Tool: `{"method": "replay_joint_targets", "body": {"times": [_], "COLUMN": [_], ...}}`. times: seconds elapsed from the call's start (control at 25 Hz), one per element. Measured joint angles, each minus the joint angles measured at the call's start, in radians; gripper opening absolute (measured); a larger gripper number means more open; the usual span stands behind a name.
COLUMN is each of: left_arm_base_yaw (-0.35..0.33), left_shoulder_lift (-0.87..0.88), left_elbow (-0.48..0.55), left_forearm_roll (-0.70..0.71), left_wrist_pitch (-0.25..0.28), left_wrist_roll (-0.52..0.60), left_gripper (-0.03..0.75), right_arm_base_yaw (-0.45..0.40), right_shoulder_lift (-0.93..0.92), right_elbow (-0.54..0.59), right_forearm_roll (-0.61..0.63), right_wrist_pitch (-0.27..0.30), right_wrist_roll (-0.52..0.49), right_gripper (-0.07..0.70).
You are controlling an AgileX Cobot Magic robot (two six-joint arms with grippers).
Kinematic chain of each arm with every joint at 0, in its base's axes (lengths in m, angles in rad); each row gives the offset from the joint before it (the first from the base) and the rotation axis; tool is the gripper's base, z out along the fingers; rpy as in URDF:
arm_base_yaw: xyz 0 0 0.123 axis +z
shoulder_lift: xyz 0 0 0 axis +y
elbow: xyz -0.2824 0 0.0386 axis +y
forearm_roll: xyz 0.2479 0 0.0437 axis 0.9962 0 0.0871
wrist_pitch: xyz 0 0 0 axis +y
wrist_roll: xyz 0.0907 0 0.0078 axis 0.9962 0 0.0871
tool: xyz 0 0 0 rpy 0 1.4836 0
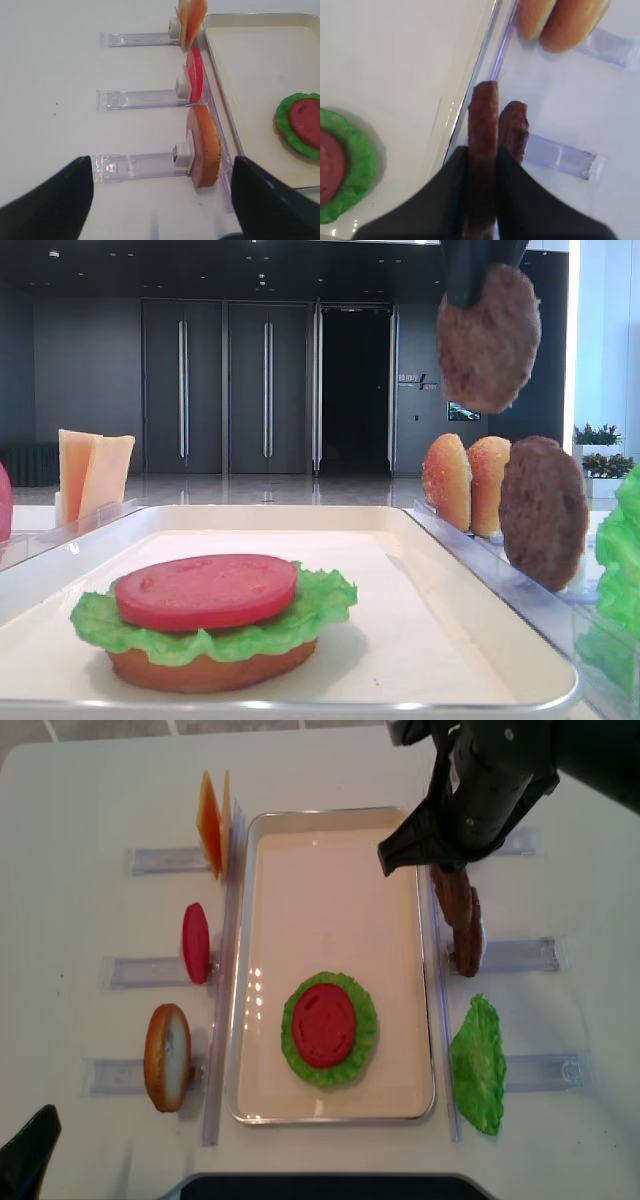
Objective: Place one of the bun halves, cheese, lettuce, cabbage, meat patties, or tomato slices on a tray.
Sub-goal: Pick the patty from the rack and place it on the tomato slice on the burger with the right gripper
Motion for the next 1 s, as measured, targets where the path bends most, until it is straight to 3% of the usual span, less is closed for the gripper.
{"method": "replay_joint_targets", "body": {"times": [0.32,0.72,1.0], "left_arm_base_yaw": [0.000,0.000,0.000], "left_shoulder_lift": [0.000,0.000,0.000], "left_elbow": [0.000,0.000,0.000], "left_forearm_roll": [0.000,0.000,0.000], "left_wrist_pitch": [0.000,0.000,0.000], "left_wrist_roll": [0.000,0.000,0.000], "left_gripper": [0.660,0.660,0.660], "right_arm_base_yaw": [0.000,0.000,0.000], "right_shoulder_lift": [-0.038,-0.069,-0.213], "right_elbow": [-0.066,-0.065,0.085], "right_forearm_roll": [-0.035,0.058,0.094], "right_wrist_pitch": [0.032,0.033,0.033], "right_wrist_roll": [-0.009,-0.023,-0.016], "right_gripper": [0.137,0.137,0.137]}}
